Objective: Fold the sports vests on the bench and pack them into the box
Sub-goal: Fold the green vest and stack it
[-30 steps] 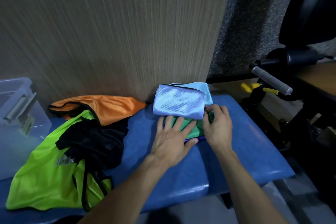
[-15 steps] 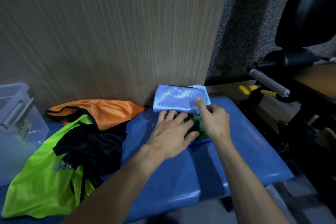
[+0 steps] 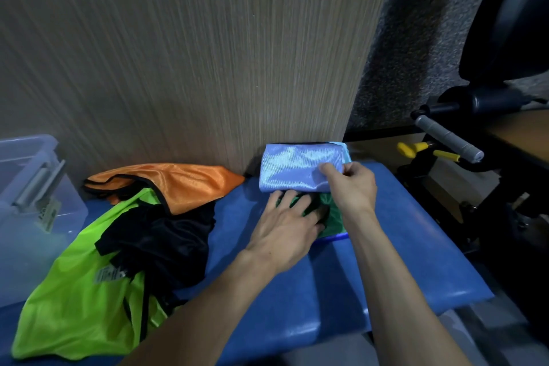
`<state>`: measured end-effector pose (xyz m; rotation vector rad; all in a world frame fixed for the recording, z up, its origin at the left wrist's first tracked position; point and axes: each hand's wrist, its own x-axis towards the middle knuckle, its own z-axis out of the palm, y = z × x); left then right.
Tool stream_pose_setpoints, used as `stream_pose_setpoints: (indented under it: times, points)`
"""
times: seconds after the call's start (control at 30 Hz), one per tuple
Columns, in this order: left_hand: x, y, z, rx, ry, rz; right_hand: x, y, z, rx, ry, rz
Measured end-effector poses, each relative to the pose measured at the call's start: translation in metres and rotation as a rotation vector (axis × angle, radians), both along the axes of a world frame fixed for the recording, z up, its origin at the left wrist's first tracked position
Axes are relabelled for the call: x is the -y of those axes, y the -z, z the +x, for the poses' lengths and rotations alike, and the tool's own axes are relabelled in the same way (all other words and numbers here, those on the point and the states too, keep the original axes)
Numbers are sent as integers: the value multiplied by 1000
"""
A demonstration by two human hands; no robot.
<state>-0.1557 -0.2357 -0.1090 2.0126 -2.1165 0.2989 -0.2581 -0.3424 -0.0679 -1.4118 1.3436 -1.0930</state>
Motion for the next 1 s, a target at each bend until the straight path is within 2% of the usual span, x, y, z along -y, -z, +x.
stream_pose_setpoints:
  times: [0.13,0.27,0.33,0.37,0.43,0.53,0.57,0.63,0.73,0.93,1.0]
  points:
    - [-4,8,-1,13,-2,29,-3,-2,-2,257,-111,-54]
    - [-6,12,2,10,4,54,-3,-11,-16,663,-257,141]
    - [-8,12,4,-13,2,64,-2,-15,-29,878,-380,294]
    - [-8,13,6,-21,4,62,-1,-13,-36,926,-415,379]
    - [-12,7,6,-83,29,57,-3,-3,-47,818,-430,487]
    - [-21,-8,5,-248,13,111,-2,19,-54,381,-275,455]
    - [-22,-9,6,-257,-5,154,-2,22,-55,305,-215,430]
    - [-24,-6,11,-289,9,173,0,25,-53,235,-129,367]
    - [-25,0,21,-436,-9,104,-5,24,-47,176,-35,293]
    - [-30,-19,31,-691,-330,-281,-8,26,-44,95,28,209]
    - [-24,-34,27,-685,-309,-358,-8,26,-45,57,28,192]
